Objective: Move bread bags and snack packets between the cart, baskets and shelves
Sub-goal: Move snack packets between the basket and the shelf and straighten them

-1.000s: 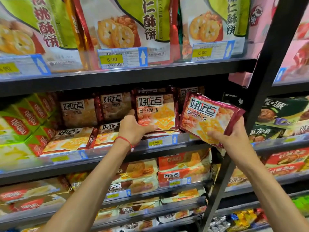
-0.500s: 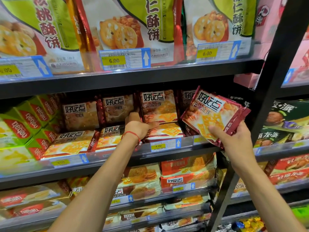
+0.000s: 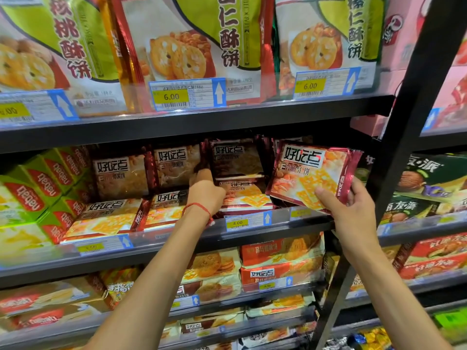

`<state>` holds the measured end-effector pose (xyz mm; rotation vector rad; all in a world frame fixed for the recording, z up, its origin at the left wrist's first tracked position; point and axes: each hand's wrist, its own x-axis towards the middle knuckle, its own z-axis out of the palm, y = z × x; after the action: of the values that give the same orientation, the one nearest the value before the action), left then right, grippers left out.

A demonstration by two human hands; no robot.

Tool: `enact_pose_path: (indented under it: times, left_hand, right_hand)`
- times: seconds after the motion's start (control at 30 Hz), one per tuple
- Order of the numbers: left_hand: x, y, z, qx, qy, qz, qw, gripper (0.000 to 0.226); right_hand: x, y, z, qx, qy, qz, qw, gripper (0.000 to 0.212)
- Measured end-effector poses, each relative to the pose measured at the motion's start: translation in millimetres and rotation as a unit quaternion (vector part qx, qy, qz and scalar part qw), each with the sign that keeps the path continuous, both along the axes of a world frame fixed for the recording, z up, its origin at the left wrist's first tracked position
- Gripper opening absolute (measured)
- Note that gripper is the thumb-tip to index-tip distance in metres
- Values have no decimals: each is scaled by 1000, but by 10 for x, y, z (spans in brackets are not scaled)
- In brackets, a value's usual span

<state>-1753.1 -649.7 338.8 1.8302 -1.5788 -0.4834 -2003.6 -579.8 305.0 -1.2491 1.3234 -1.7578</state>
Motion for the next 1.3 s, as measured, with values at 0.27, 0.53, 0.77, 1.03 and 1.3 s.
enact_pose_path:
  times: [0.27,0.53,0.77,1.03,1.3]
  left_hand:
    - [-441,312,85,-51,181,-216,958,51]
    - [-711,164,-18,-133,199,-112,964,64]
    - [-914,-107,47,-99,132,-137,977,61]
    - [-779,-405,-85,-29,98,-126,987,52]
    - [-832,-529,-19,5,119,-145,982,35]
  right_hand:
    - [-65,-42,68,33,-47,81,995,50]
    - [-102,-191,197,49,206,45,976,42]
    - [-30,-665,300,70,271,-116,953,31]
    - [-86,-1021,250,166,249,-105,948,40]
    - [-166,-1179,230,210,218,-76,950,64]
